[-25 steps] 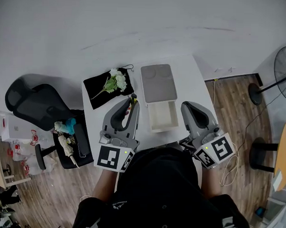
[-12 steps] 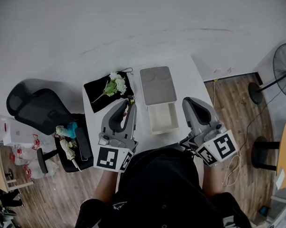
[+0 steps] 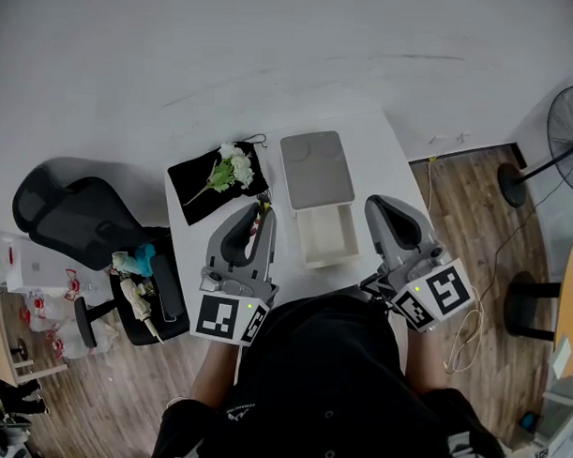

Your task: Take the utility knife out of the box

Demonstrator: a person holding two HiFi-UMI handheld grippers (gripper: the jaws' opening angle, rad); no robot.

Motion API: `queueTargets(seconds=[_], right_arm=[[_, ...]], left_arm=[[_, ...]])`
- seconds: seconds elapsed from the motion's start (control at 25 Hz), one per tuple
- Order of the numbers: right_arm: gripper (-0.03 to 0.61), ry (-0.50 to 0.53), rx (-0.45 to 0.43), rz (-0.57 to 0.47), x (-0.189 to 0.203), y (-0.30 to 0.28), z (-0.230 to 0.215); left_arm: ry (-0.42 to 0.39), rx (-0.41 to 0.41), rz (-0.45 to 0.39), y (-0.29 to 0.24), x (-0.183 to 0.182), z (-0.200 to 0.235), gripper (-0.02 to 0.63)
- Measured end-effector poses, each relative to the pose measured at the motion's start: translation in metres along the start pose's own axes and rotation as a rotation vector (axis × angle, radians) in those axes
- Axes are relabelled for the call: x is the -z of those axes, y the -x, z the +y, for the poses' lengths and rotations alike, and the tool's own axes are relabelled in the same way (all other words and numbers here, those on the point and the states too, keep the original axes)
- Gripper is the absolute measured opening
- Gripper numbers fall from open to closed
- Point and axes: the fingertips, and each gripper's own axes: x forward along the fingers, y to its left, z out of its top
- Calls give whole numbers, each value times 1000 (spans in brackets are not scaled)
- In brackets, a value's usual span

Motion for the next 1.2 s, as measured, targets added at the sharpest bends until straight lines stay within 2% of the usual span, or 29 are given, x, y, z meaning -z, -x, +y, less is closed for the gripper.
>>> queueTargets(seconds=[0.52,1.2], right_arm=[[5,13,0,11,1,6,1],[5,19,-4,34,7,5,-4]], left_arm=[[0,40,0,-1,2,-13,61],[0,32,15,-2,9,-13,62]])
